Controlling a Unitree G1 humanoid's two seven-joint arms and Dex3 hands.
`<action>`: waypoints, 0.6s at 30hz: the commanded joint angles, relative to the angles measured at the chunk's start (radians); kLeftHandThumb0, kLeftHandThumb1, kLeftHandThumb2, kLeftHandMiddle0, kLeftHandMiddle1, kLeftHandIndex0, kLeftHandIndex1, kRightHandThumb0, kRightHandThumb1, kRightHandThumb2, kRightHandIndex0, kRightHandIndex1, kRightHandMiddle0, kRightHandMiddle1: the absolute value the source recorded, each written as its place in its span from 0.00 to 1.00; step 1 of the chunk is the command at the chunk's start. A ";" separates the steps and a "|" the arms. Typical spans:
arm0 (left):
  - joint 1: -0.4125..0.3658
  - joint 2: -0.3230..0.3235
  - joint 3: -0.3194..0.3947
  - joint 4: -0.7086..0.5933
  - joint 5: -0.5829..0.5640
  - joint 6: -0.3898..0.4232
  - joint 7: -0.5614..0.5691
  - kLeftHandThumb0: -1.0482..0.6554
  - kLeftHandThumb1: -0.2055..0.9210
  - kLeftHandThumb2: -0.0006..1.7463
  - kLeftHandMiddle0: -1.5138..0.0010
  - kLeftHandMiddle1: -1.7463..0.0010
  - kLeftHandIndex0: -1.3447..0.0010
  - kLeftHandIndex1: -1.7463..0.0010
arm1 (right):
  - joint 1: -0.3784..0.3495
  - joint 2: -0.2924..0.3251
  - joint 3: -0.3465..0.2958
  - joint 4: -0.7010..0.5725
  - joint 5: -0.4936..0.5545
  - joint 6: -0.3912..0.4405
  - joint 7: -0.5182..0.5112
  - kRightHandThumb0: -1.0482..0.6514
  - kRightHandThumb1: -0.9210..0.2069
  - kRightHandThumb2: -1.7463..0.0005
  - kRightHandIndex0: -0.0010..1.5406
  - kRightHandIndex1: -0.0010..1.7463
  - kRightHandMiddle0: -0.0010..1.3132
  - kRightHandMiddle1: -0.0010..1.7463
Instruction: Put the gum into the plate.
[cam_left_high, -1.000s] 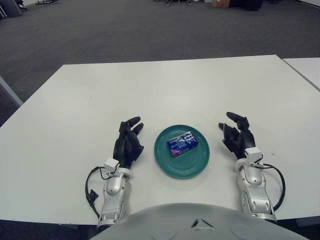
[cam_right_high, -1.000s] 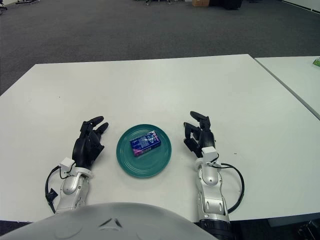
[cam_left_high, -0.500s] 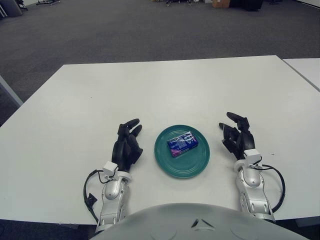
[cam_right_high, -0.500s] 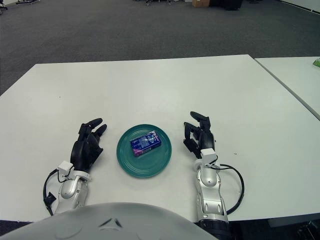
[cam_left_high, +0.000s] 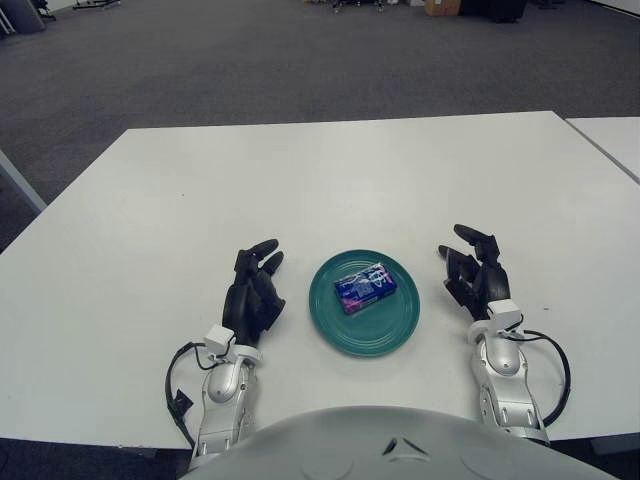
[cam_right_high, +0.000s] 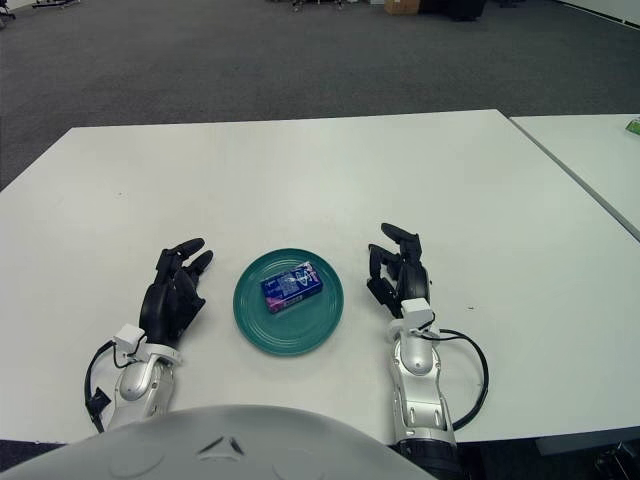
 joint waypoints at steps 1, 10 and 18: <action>0.025 0.002 0.000 0.017 0.001 0.033 0.010 0.09 1.00 0.56 0.85 0.60 0.99 0.33 | 0.046 0.008 0.009 0.078 -0.003 0.057 0.001 0.20 0.00 0.60 0.27 0.29 0.00 0.57; 0.026 0.002 -0.001 0.014 0.008 0.029 0.014 0.09 1.00 0.56 0.85 0.61 0.99 0.33 | 0.049 0.005 0.010 0.080 0.001 0.048 0.005 0.21 0.00 0.60 0.27 0.29 0.00 0.58; 0.030 -0.001 -0.005 -0.002 0.018 0.038 0.024 0.09 1.00 0.56 0.86 0.63 1.00 0.34 | 0.054 0.005 0.011 0.071 0.002 0.054 0.007 0.22 0.00 0.60 0.27 0.29 0.00 0.58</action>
